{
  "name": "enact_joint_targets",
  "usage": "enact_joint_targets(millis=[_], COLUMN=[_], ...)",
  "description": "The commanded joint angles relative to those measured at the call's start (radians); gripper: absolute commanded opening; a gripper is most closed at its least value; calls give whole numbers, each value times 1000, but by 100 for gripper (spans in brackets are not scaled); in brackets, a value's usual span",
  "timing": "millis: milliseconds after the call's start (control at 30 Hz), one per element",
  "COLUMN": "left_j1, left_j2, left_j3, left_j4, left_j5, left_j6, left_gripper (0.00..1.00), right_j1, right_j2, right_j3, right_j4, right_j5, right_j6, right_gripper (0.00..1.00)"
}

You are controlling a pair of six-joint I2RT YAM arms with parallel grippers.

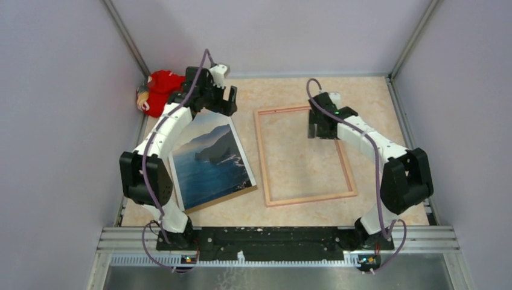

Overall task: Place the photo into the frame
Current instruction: Turn over the photo frame at the center of the board.

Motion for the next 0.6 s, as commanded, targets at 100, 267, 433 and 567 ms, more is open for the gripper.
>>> enact_joint_targets(millis=[100, 267, 433, 567], left_j1=[133, 202, 285, 340], left_j2=[-143, -204, -232, -260], left_j3=[-74, -137, -141, -162], left_j4=[-97, -138, -192, -205], left_j5=[104, 110, 119, 96], left_j6=[75, 153, 203, 262], left_gripper=[98, 98, 98, 98], right_j1=[302, 372, 401, 403], right_j2=[191, 355, 465, 519], right_j3=[239, 339, 387, 398], right_j4=[215, 259, 282, 295], right_j5=[-209, -230, -272, -291], right_j6=[101, 117, 120, 131], right_gripper=[86, 86, 84, 79])
